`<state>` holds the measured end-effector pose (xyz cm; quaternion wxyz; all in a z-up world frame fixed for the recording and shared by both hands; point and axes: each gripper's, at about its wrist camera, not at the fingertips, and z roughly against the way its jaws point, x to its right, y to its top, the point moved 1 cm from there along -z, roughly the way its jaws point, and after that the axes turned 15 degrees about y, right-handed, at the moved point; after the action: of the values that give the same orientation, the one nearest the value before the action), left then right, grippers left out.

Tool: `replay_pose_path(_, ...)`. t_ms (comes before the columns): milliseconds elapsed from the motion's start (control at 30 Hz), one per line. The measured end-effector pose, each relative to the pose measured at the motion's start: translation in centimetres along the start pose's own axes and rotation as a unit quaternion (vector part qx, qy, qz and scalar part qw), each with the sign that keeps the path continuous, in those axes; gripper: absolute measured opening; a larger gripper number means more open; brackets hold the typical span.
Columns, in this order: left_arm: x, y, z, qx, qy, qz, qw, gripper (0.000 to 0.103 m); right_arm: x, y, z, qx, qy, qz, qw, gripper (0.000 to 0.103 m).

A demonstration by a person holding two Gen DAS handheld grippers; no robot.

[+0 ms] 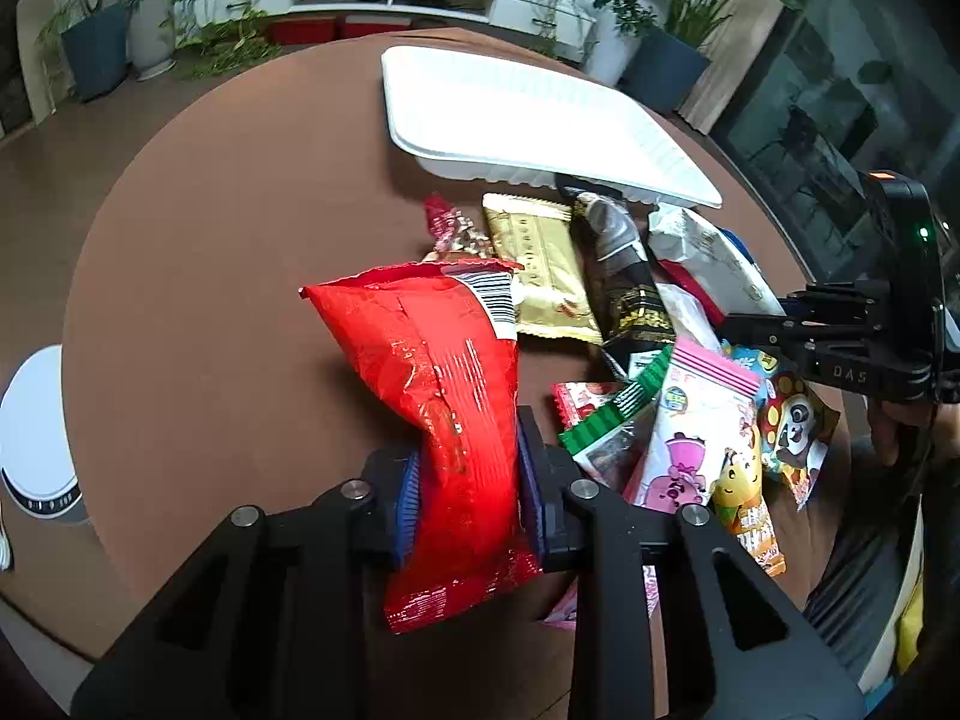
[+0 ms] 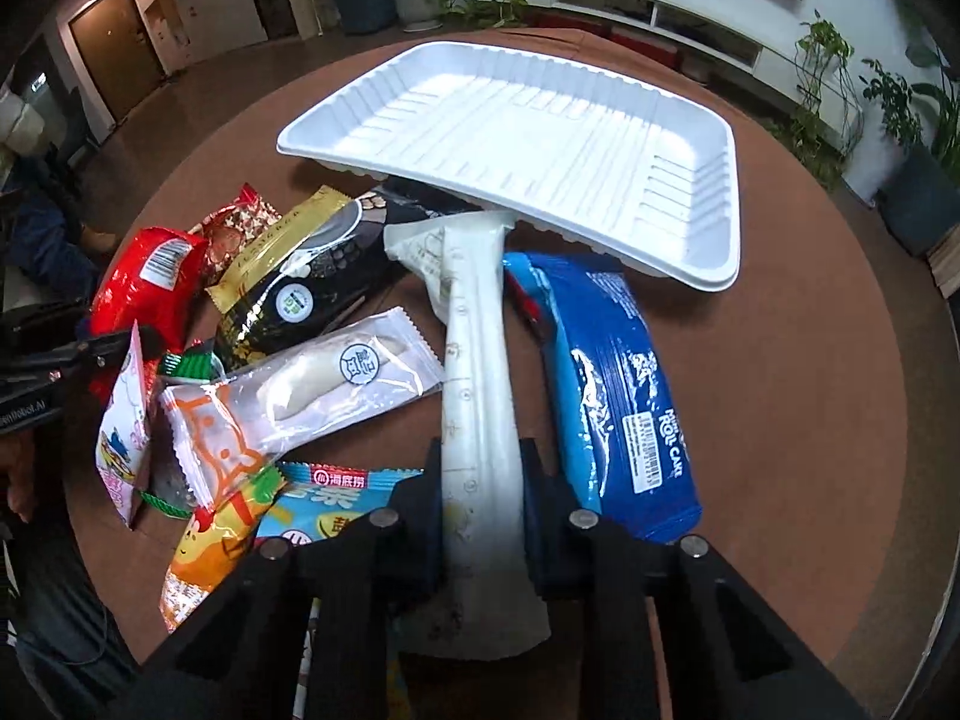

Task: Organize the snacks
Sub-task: 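Carry the red bag and white bar into the white tray and open both tools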

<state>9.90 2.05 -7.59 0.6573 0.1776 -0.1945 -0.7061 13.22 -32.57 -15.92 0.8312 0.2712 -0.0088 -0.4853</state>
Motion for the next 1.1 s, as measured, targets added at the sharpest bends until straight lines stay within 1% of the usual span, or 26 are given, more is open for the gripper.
replay_pose_path(200, -0.6, -0.1, 0.4, 0.009, -0.015, 0.011, 0.9998, 0.023, 0.4, -0.3, 1.5, 0.05, 0.033, -0.038, 0.997, 0.021)
replay_pose_path(267, -1.0, 0.0, 0.7, 0.012, -0.027, 0.022, 0.9993, 0.023, 0.3, -0.4, 2.1, 0.066, 0.044, -0.044, 0.996, 0.021)
replay_pose_path(400, -1.7, 0.0, 1.3, 0.017, -0.041, 0.039, 0.9983, 0.023, 0.8, -0.3, 3.4, 0.105, 0.072, -0.066, 0.99, 0.021)
replay_pose_path(500, -2.3, 0.0, 1.9, 0.023, -0.052, 0.049, 0.9972, 0.023, 1.4, -0.3, 4.1, 0.128, 0.081, -0.082, 0.985, 0.021)
replay_pose_path(600, -2.7, 0.3, 2.7, 0.032, -0.067, 0.057, 0.9956, 0.023, 2.2, -0.3, 4.5, 0.143, 0.091, -0.101, 0.98, 0.021)
replay_pose_path(700, -3.0, 1.0, 3.3, 0.041, -0.069, 0.059, 0.995, 0.023, 3.3, -0.7, 5.3, 0.16, 0.099, -0.123, 0.974, 0.021)
replay_pose_path(833, -4.3, 2.9, 3.6, 0.054, -0.068, 0.068, 0.994, 0.023, 5.6, -1.4, 7.0, 0.19, 0.102, -0.16, 0.963, 0.021)
replay_pose_path(900, -5.0, 4.8, 3.7, 0.065, -0.063, 0.07, 0.9934, 0.023, 7.0, -1.8, 8.1, 0.206, 0.094, -0.181, 0.957, 0.021)
replay_pose_path(1000, -6.1, 7.7, 4.3, 0.085, -0.051, 0.067, 0.9929, 0.023, 10.1, -2.2, 10.6, 0.25, 0.086, -0.225, 0.938, 0.021)
replay_pose_path(1067, -6.4, 9.7, 4.6, 0.096, -0.045, 0.063, 0.9923, 0.023, 11.7, -1.9, 12.4, 0.279, 0.069, -0.245, 0.926, 0.021)
replay_pose_path(1100, -6.5, 10.9, 4.6, 0.101, -0.043, 0.06, 0.9922, 0.023, 12.3, -1.7, 13.0, 0.288, 0.064, -0.249, 0.922, 0.021)
